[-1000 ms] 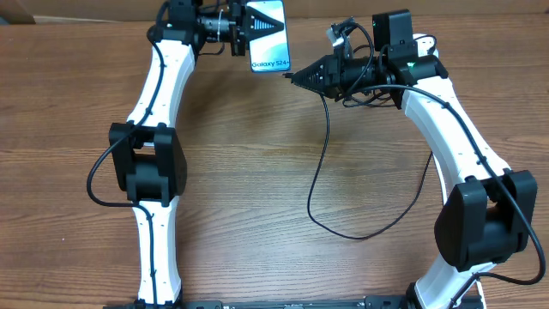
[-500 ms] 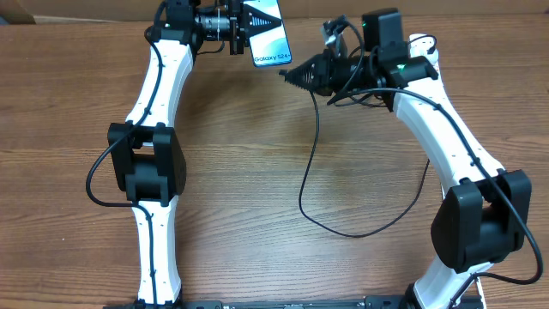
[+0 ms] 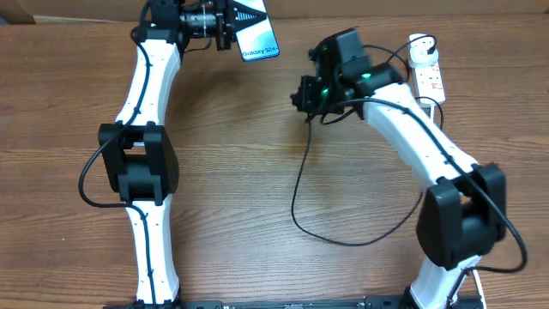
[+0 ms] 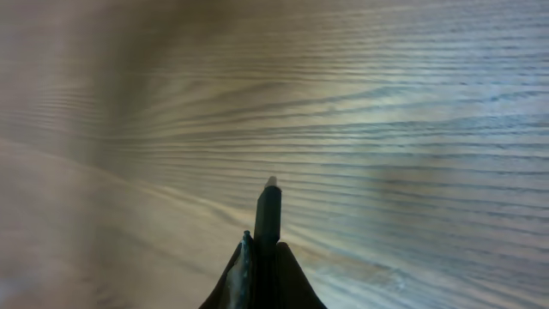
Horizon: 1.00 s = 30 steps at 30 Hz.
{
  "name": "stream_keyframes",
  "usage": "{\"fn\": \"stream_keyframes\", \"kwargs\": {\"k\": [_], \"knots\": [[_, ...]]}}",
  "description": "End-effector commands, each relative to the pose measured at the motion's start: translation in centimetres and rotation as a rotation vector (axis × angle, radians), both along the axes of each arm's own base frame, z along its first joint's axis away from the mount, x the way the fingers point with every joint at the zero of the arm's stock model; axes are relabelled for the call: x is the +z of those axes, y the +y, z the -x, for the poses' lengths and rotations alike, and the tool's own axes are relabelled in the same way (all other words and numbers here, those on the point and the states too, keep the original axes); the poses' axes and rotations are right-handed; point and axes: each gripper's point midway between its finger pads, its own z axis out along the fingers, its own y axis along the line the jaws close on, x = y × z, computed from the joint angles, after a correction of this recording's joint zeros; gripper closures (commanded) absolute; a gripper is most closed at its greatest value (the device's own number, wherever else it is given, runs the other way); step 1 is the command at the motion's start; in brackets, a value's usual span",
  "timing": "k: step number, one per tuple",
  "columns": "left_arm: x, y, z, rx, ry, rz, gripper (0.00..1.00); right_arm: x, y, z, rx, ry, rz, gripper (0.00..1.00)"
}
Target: Plug charger to phone and switch on socket
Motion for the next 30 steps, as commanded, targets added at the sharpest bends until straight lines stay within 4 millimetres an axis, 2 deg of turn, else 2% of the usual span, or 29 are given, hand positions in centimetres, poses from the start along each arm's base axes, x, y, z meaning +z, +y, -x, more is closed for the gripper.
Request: {"fn": "stream_keyframes", "kwargs": {"k": [1,6,11,16,22,30], "knots": [[2.9,-0.2,0.7,-0.024,-0.066,0.015,0.96,-2.6,-1.1,-1.1,-0.036,-0.032,0.151,0.96],[2.9,-0.2,0.7,-0.025,-0.07,0.015,0.96,-7.0,-0.2,-0.9,-0.014,0.018,0.212,0.96],[2.9,-0.2,0.7,-0.025,-0.07,0.014,0.96,-9.1,0.0,-1.0,-0.009,0.039,0.224,0.96],[2.9,-0.2,0.7,-0.027,-0.088,0.012,0.96,-9.8,-0.2,-1.0,-0.011,0.048,0.235,0.94],[2.9,-0.2,0.8,-0.033,-0.088,0.015,0.96,-10.4,-0.8,0.3,-0.003,0.104,0.262,0.76],[3.0,-0.3,1.1,-0.045,-0.088,0.021,0.96,-10.5,-0.8,1.1,0.059,0.116,0.277,0.72]]}}
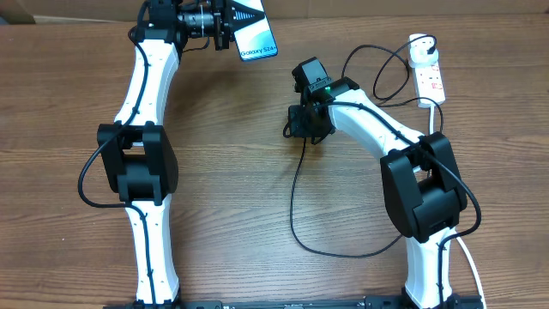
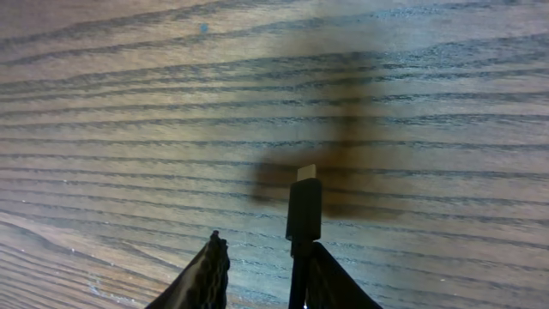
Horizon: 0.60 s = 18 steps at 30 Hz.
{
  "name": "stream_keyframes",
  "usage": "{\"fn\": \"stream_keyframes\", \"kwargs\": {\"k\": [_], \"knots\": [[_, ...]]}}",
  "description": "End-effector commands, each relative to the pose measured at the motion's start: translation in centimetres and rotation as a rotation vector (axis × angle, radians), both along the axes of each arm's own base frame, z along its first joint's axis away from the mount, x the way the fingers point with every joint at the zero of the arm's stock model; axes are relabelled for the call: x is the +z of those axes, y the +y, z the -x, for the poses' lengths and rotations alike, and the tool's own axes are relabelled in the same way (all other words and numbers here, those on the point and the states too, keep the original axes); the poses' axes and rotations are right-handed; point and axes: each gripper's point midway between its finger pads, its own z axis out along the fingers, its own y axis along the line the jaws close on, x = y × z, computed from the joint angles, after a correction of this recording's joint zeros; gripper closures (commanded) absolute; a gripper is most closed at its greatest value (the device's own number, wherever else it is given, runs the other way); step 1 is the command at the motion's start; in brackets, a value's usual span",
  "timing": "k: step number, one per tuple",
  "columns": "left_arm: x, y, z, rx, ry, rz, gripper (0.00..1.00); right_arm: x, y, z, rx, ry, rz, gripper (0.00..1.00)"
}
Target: Plug charger to phone and switch on socket
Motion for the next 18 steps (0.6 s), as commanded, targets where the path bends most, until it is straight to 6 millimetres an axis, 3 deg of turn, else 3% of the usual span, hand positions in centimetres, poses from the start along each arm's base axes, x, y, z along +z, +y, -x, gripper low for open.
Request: {"fn": "stream_keyframes", "kwargs": {"k": [1,6,14,15,16,18], "knots": [[3.0,-0.4,1.1,-0.049,-0.082,0.022,0.96,-0.1,0.3,0.0,0.05,-0.003,-0.001,0.72],[3.0,-0.5,1.2,-0.052,-0.082,0.024,0.96,-0.4,-0.2,1.0,0.082,0.031,0.024,0.72],[3.2,-0.5,1.5,-0.074,-0.101,0.032,0.96,-0.8,-1.4,2.3,0.091,0.093,0.055,0.82],[3.2,-0.5,1.6,-0.076,-0.107,0.033,0.96,-0.8,-1.2,1.9,0.099,0.076,0.051,0.76],[3.2,-0.5,1.6,-0.077,-0.107,0.033,0.96,-0.7,-1.0,1.5,0.116,0.053,0.045,0.63],[3.2,-0.5,1.6,-0.077,-0.107,0.033,0.96,-0.3,-0.8,0.0,0.138,-0.015,0.052,0.46]]}}
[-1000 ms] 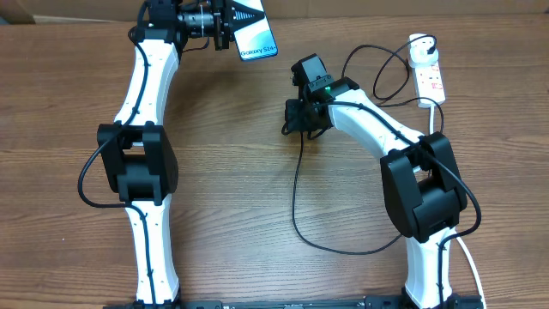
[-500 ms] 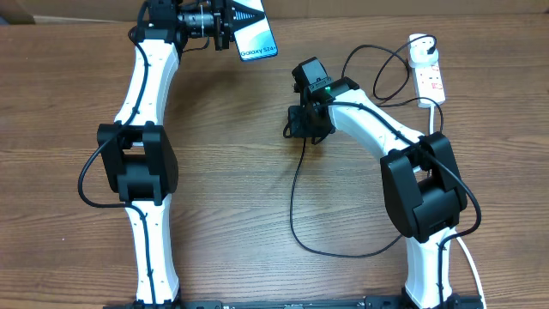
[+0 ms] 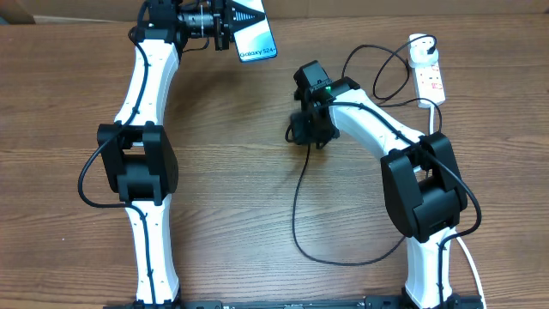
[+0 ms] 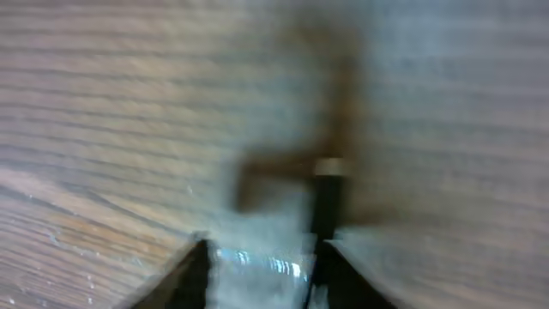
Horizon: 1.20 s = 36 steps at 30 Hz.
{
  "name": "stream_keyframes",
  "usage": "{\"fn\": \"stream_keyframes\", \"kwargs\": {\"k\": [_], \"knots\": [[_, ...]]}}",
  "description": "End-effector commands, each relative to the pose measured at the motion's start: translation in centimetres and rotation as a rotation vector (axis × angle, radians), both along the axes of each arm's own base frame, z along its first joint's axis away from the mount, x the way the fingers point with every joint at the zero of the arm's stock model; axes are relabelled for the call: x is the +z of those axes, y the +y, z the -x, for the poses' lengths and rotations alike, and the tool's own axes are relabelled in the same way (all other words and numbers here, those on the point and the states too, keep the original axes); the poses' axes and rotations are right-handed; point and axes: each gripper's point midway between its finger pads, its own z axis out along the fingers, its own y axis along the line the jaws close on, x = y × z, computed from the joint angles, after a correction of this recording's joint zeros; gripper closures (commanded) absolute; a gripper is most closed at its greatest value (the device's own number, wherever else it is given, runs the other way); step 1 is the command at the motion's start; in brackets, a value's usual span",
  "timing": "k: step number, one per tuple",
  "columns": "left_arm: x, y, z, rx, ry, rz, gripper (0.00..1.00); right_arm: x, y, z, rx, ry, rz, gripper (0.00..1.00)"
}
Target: Plug charger to phone and switch on socket
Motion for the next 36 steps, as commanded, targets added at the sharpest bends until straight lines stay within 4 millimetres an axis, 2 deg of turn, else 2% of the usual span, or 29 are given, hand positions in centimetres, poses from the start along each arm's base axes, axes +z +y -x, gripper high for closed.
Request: {"fn": "stream_keyframes", "kwargs": {"k": [1,3,7,10,12,15,17,19,20,21,22,23,25,27,35,36], "knots": [[2.9,-0.4,1.1,-0.046,-0.092,0.02,0.96,0.2,-0.3,-2.1,0.03,-0.086,0.028,0.45],[3.0,-0.4,1.2,-0.049,-0.092,0.022,0.96,0.4,-0.6,-2.9,0.021,-0.123,0.048,0.44],[3.0,-0.4,1.2,-0.05,-0.091,0.022,0.96,0.3,-0.7,-2.9,0.02,-0.123,0.051,0.43],[3.0,-0.4,1.2,-0.049,-0.092,0.022,0.96,0.3,-1.9,-3.3,0.001,-0.149,0.12,0.31],[3.0,-0.4,1.2,-0.049,-0.093,0.022,0.96,0.4,-3.2,-3.8,-0.019,-0.177,0.193,0.29],[3.0,-0.4,1.2,-0.049,-0.093,0.022,0.96,0.7,-5.2,-4.3,-0.046,-0.214,0.311,0.32],[3.0,-0.4,1.2,-0.05,-0.096,0.021,0.96,0.7,-5.5,-4.3,-0.047,-0.214,0.327,0.36],[3.0,-0.4,1.2,-0.049,-0.097,0.021,0.96,0.6,-5.0,-4.0,-0.044,-0.201,0.3,0.46],[3.0,-0.4,1.2,-0.049,-0.097,0.021,0.96,0.5,-4.6,-3.9,-0.047,-0.19,0.277,0.57],[3.0,-0.4,1.2,-0.049,-0.099,0.021,0.96,0.3,-3.9,-3.5,-0.046,-0.169,0.229,0.76],[3.0,-0.4,1.1,-0.049,-0.099,0.021,0.95,0.2,-3.1,-3.2,-0.038,-0.148,0.183,0.89],[3.0,-0.4,1.2,-0.05,-0.099,0.021,0.96,0.2,-1.6,-2.6,-0.011,-0.113,0.1,0.96],[3.0,-0.4,1.2,-0.05,-0.1,0.021,0.96,0.5,1.5,-1.4,0.086,-0.062,-0.066,0.96],[3.0,-0.4,1.2,-0.051,-0.1,0.022,0.96,1.0,3.0,-1.1,0.13,-0.05,-0.156,0.96],[3.1,-0.4,1.4,-0.063,-0.099,0.029,0.96,1.0,2.5,-1.9,0.116,-0.085,-0.122,0.96],[3.1,-0.4,1.4,-0.063,-0.099,0.029,0.96,1.1,2.6,-2.1,0.116,-0.093,-0.125,0.77]]}}
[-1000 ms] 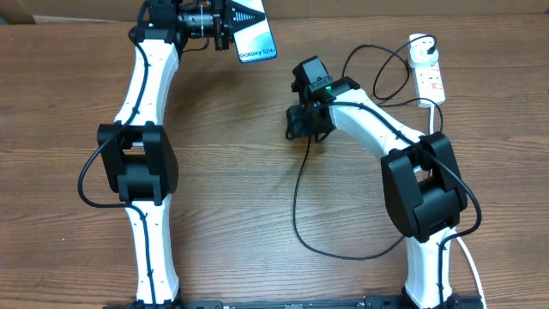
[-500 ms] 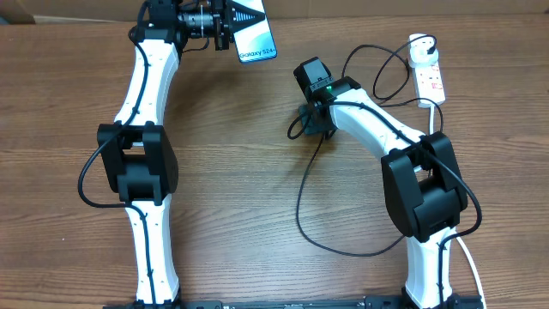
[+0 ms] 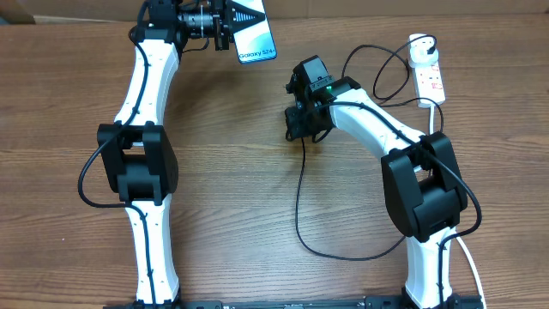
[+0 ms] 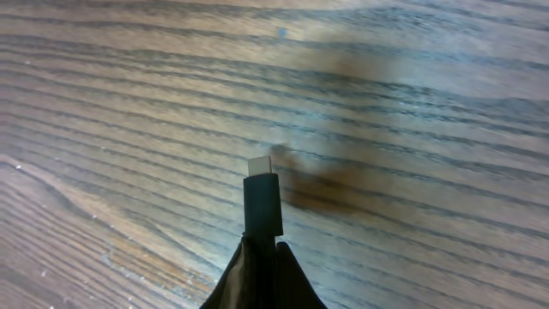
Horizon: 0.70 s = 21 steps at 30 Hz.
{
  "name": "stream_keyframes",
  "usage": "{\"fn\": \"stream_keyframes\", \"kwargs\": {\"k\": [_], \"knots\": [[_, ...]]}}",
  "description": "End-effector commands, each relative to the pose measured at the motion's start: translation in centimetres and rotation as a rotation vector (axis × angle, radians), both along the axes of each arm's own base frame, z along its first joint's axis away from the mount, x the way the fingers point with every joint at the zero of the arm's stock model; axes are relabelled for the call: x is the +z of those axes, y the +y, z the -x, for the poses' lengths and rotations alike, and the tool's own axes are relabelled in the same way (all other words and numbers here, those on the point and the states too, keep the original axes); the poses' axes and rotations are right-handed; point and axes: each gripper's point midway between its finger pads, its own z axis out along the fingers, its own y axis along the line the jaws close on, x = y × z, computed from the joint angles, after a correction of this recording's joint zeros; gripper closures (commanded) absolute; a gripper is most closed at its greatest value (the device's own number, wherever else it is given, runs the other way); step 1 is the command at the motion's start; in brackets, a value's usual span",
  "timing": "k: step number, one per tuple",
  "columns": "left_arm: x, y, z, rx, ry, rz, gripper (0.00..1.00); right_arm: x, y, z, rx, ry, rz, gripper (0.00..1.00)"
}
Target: Plug charger to phone and switch on socket
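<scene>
A phone (image 3: 256, 36) with a pale blue screen reading Galaxy S24 is at the table's far edge, with my left gripper (image 3: 232, 24) shut on its upper end. My right gripper (image 3: 298, 129) sits mid-table, right of the phone. In the right wrist view my right gripper (image 4: 263, 253) is shut on the black charger plug (image 4: 262, 202), whose metal tip points away over the wood. The black cable (image 3: 300, 202) loops down the table and back to the white socket strip (image 3: 428, 73) at the far right.
The wooden table (image 3: 223, 197) fills the overhead view. A white adapter (image 3: 420, 47) is plugged into the strip's far end. The cable's slack forms a wide loop toward the table's front, between the two arm bases.
My right gripper's fingers, apart beside the plug before, are now shut on it. The gripper has shifted slightly toward the far left. The left arm and phone have not moved.
My right gripper first pinched the plug right of the phone, with the arm stretched out. Then it stood lower and nearer the middle with fingers apart, the plug against one finger. It stayed apart in a blurred view, and now it pinches the plug again.
</scene>
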Motion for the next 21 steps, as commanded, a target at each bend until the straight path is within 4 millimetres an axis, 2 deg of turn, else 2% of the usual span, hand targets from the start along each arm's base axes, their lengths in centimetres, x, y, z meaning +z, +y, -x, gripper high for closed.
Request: {"fn": "stream_keyframes", "kwargs": {"k": [1,2,3,5,7,8,11,12,18,21], "knots": [[3.0,-0.4,1.2,-0.048,-0.084,0.023,0.96,0.3,0.6,-0.6,0.02,-0.019,-0.031,0.49],[3.0,-0.4,1.2,-0.048,-0.084,0.023,0.96,0.3,0.7,-0.7,0.02,-0.024,-0.033,0.28],[3.0,-0.4,1.2,-0.048,-0.084,0.023,0.96,0.3,0.7,-0.9,0.019,-0.03,-0.033,0.23],[3.0,-0.4,1.2,-0.048,-0.084,0.023,0.96,0.3,0.3,-1.3,0.008,-0.051,-0.008,0.22],[3.0,-0.4,1.2,-0.048,-0.084,0.023,0.96,0.1,-0.3,-1.8,-0.006,-0.072,0.028,0.32],[3.0,-0.4,1.2,-0.048,-0.084,0.023,0.96,0.1,-0.5,-2.0,-0.01,-0.078,0.037,0.4],[3.0,-0.4,1.2,-0.048,-0.084,0.023,0.96,0.0,-0.8,-2.0,-0.016,-0.089,0.067,0.93],[3.0,-0.4,1.2,-0.048,-0.084,0.023,0.96,-0.1,-0.9,-2.1,-0.018,-0.093,0.077,0.96],[3.0,-0.4,1.2,-0.048,-0.084,0.023,0.96,-0.2,-2.6,-2.7,-0.057,-0.148,0.21,0.95],[3.0,-0.4,1.1,-0.047,-0.084,0.023,0.96,0.0,-3.3,-3.1,-0.074,-0.187,0.282,0.77]]}}
